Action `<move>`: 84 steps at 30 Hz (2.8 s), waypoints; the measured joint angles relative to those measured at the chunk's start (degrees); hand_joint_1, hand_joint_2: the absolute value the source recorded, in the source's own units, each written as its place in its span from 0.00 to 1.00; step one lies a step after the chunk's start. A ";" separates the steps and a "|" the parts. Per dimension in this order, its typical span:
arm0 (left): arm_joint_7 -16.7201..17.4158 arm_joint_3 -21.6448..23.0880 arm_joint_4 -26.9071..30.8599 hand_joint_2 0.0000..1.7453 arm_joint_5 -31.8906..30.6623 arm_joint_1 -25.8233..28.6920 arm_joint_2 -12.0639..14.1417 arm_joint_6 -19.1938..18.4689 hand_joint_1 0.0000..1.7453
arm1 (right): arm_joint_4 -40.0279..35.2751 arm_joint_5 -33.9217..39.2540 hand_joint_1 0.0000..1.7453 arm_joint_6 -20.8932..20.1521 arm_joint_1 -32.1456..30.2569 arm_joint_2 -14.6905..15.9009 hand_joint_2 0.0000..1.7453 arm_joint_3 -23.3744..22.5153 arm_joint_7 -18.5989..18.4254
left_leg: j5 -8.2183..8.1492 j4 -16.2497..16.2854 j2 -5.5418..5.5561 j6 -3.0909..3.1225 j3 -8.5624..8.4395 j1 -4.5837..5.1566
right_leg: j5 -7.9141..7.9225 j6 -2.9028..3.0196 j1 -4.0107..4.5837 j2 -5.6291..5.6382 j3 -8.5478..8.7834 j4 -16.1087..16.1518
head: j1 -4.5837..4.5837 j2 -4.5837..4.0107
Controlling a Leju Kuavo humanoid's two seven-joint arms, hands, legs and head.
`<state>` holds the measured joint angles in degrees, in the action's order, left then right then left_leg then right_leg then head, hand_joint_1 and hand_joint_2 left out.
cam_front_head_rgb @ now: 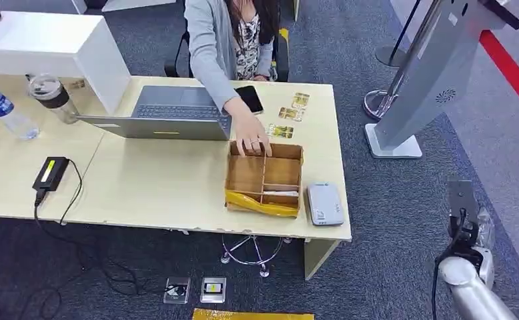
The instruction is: Pass the card to the sensor for recognition and then transmit it.
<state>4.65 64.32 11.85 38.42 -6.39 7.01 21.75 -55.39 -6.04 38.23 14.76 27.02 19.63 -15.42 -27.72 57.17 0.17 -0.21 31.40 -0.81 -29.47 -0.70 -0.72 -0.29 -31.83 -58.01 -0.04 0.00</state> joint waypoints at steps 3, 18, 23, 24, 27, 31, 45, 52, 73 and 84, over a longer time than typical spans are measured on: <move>0.62 0.00 0.02 0.00 0.22 0.06 0.31 -0.15 0.00 | 5.61 5.92 0.00 -0.26 -2.75 -0.72 0.00 0.18 4.30 | 0.00 -0.01 0.03 0.00 0.08 0.01 | -0.01 0.00 -0.01 -0.02 -0.05 0.00 | 0.02 0.00; 0.81 -0.98 0.42 0.00 1.55 0.01 0.81 0.44 0.00 | 27.84 17.08 0.00 -13.16 -9.17 -9.09 0.00 3.43 2.78 | -0.01 -0.05 -0.03 -0.01 0.03 -0.01 | -0.02 0.02 0.02 0.06 -0.05 -0.01 | 0.04 0.00; 0.99 -1.01 0.42 0.00 1.86 0.01 1.03 0.22 0.00 | 31.40 15.18 0.00 -16.55 -10.01 -10.34 0.00 6.80 -1.90 | -0.01 -0.04 -0.04 -0.01 0.03 0.00 | -0.02 0.02 0.01 0.10 -0.05 -0.01 | 0.04 0.00; 0.99 -1.01 0.42 0.00 1.88 0.01 1.03 0.13 0.00 | 31.92 15.11 0.00 -17.12 -10.13 -10.49 0.00 7.52 -2.29 | -0.01 -0.04 -0.04 -0.01 0.02 0.00 | -0.02 0.02 0.01 0.10 -0.05 -0.01 | 0.00 0.00; 1.01 -1.01 0.42 0.00 2.25 0.01 1.18 -0.13 0.00 | 33.25 15.77 0.00 -17.72 -10.79 -11.02 0.00 9.23 -2.42 | -0.01 -0.04 -0.04 -0.01 0.02 0.00 | -0.02 0.01 0.00 0.10 -0.05 -0.01 | 0.02 0.00; 1.03 -1.01 0.42 0.00 2.29 0.01 1.23 -0.31 0.00 | 34.98 17.30 0.00 -17.37 -11.09 -11.41 0.00 10.67 -3.12 | -0.01 -0.04 -0.06 -0.01 0.01 0.00 | -0.02 0.01 0.00 0.11 -0.05 -0.01 | 0.02 0.00; -0.72 -0.98 0.42 0.00 2.12 -0.01 1.07 -1.77 0.00 | 38.65 20.05 0.00 -19.26 -11.04 -12.37 0.00 13.14 -0.57 | -0.01 -0.04 -0.08 -0.01 0.00 0.00 | -0.01 0.01 0.00 0.12 -0.03 -0.01 | 0.02 0.00; -4.24 -1.01 0.39 0.00 2.18 -0.16 0.72 1.12 0.00 | 39.24 19.83 0.00 -18.73 -10.83 -12.96 0.00 13.90 6.65 | 0.00 -0.04 -0.10 -0.01 -0.02 0.00 | -0.01 0.01 0.00 0.11 -0.01 -0.01 | 0.02 0.00; -5.22 -1.01 0.35 0.00 1.14 -0.32 0.24 0.81 0.00 | 41.03 20.36 0.00 -18.69 -10.58 -13.29 0.00 15.32 7.88 | 0.00 -0.04 -0.10 -0.01 -0.02 0.00 | -0.01 0.01 0.00 0.13 -0.01 -0.01 | 0.02 0.00; -5.22 -0.98 0.31 0.00 0.33 -0.35 0.15 0.55 0.00 | 41.12 19.46 0.00 -18.97 -10.49 -13.29 0.00 15.39 8.95 | 0.00 -0.04 -0.10 -0.01 -0.02 0.00 | -0.01 0.01 0.00 0.13 -0.01 -0.01 | 0.02 0.00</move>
<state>-0.57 63.34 12.15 38.75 -6.75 7.17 22.29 -14.27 13.42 19.26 4.26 13.73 35.01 -6.47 -27.73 57.13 0.07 -0.21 31.38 -0.80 -29.48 -0.69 -0.72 -0.15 -31.84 -58.02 -0.02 0.00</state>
